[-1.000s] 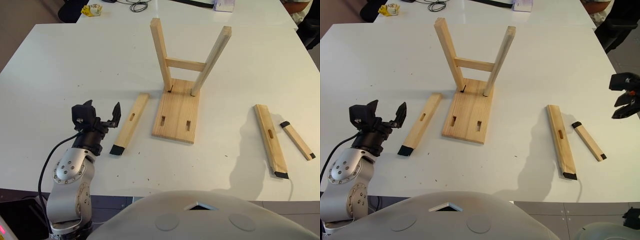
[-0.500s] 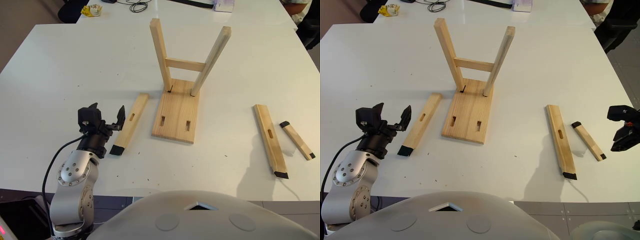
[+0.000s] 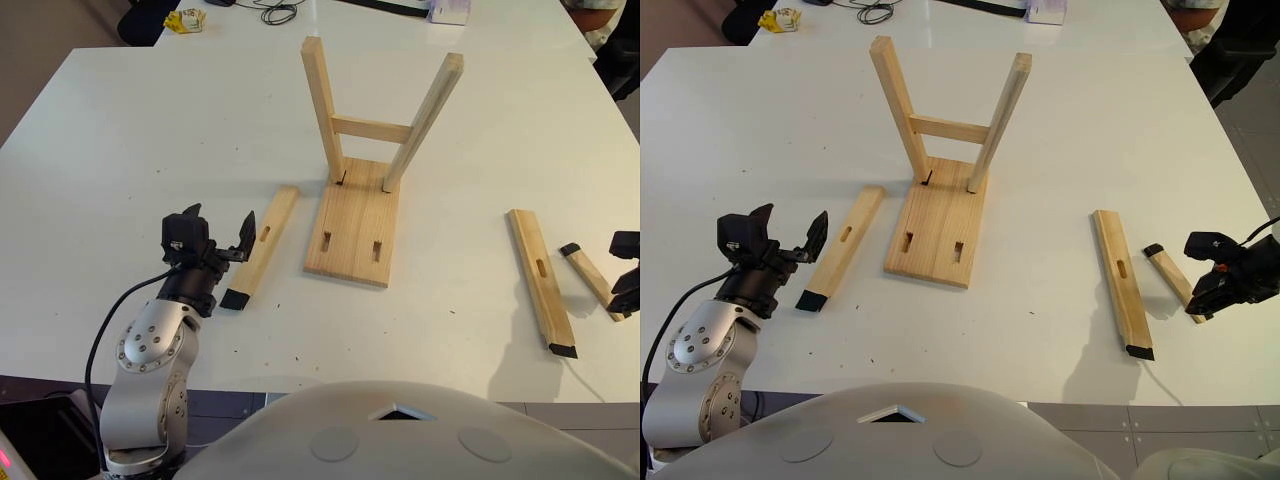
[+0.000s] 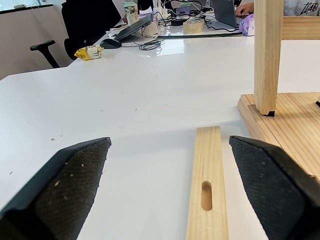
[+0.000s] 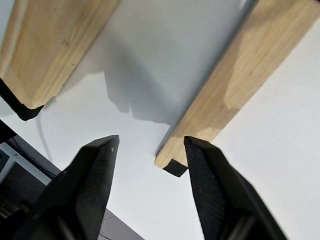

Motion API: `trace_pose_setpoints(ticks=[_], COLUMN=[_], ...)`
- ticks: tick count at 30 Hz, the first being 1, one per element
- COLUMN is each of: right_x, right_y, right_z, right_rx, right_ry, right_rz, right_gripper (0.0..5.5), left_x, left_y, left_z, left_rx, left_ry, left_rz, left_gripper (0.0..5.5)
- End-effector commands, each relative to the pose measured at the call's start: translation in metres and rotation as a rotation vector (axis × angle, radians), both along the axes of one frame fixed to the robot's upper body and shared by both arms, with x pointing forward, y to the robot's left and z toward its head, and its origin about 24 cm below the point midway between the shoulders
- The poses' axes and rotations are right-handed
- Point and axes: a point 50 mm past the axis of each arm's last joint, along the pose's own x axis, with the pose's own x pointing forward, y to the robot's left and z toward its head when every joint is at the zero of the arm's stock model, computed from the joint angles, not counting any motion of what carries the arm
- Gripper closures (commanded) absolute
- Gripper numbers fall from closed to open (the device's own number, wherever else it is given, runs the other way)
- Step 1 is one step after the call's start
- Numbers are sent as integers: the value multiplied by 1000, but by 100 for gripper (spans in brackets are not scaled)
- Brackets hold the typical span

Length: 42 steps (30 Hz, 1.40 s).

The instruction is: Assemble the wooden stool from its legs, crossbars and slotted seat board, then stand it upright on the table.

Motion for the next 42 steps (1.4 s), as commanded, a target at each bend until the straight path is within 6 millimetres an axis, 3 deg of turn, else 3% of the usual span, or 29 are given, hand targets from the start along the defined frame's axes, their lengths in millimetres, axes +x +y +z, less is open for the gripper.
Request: trace_pose_setpoints(ticks=[1,17,27,32,40,42], right_x=[5,-8,9,20,15,10], right_y=[1,5,19,21,5,-1], right_z=[-3,-28,-5,-4,1,6], right_rx=[-12,-34,107,104,39,38], right_ry=[-57,-109,-168,-225,-171,-132], right_rz=[27,50,103,91,88,70], right_gripper=[308,308,308,308,191,191], left_x=[1,3,3,4,2,2], left_y=[-1,-4,-6,-7,-8,-8], left_z=[2,4,4,3,2,2], left_rx=[5,21,21,19,23,22], left_ry=[-9,-29,-34,-36,-28,-29], left_rz=[-16,-60,-64,-60,-60,-60], left_gripper=[109,109,109,109,109,109])
